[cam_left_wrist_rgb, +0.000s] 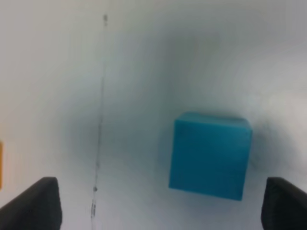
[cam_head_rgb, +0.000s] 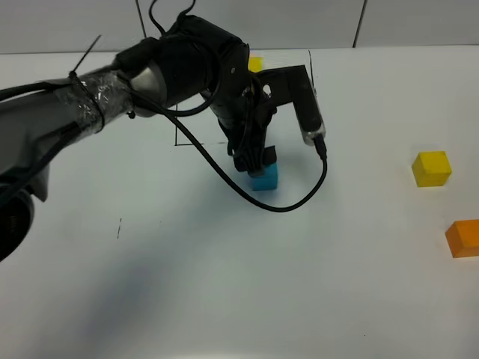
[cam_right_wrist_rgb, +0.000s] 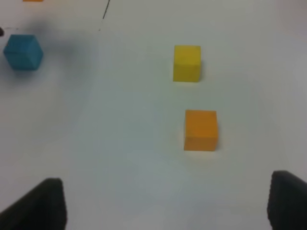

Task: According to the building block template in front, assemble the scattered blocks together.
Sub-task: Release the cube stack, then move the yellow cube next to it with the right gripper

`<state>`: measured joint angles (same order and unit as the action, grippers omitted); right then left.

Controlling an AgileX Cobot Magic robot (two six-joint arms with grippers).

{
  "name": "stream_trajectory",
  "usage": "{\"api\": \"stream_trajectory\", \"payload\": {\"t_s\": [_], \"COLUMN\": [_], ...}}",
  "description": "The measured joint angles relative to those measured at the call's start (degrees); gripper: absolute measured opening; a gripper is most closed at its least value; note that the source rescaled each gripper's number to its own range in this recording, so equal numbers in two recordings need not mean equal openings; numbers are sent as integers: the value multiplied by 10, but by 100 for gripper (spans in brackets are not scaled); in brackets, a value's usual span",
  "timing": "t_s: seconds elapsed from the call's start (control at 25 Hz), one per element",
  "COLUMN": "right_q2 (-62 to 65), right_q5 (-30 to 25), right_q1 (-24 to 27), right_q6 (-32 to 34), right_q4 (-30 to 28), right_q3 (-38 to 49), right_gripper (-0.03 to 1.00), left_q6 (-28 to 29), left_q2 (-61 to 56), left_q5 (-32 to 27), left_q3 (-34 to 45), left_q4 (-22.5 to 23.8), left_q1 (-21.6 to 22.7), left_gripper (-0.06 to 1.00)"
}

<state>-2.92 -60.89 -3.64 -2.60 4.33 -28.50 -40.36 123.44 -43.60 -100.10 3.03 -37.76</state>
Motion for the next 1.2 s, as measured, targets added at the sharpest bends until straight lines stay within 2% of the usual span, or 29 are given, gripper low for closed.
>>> {"api": "stream_trajectory", "payload": {"t_s": [0.08,0.32,0.52,0.8,0.92,1.08,1.2], "right_q2": [0,0,0,0,0,0,0], "right_q5": [0,0,0,0,0,0,0], "right_q1": [0,0,0,0,0,0,0], "right_q6": [0,0,0,0,0,0,0], "right_q4": [0,0,1,1,1,1,2], "right_q3": [0,0,0,0,0,0,0], "right_gripper": [73,73,73,73,73,73,73], "left_q6": [29,180,240,262,296,363,394], "left_q2": [-23,-70,-97,-187,-242,-320,-383], "left_q5": [-23,-97,-165,-127,-97,-92,-89], "left_q3": [0,0,24,129,176,226,268], "left_q4": [17,111,120,71,71,71,72], "left_q1": [0,12,63,161,198,239,251], "left_gripper": [88,84,83,81,80,79,78]}}
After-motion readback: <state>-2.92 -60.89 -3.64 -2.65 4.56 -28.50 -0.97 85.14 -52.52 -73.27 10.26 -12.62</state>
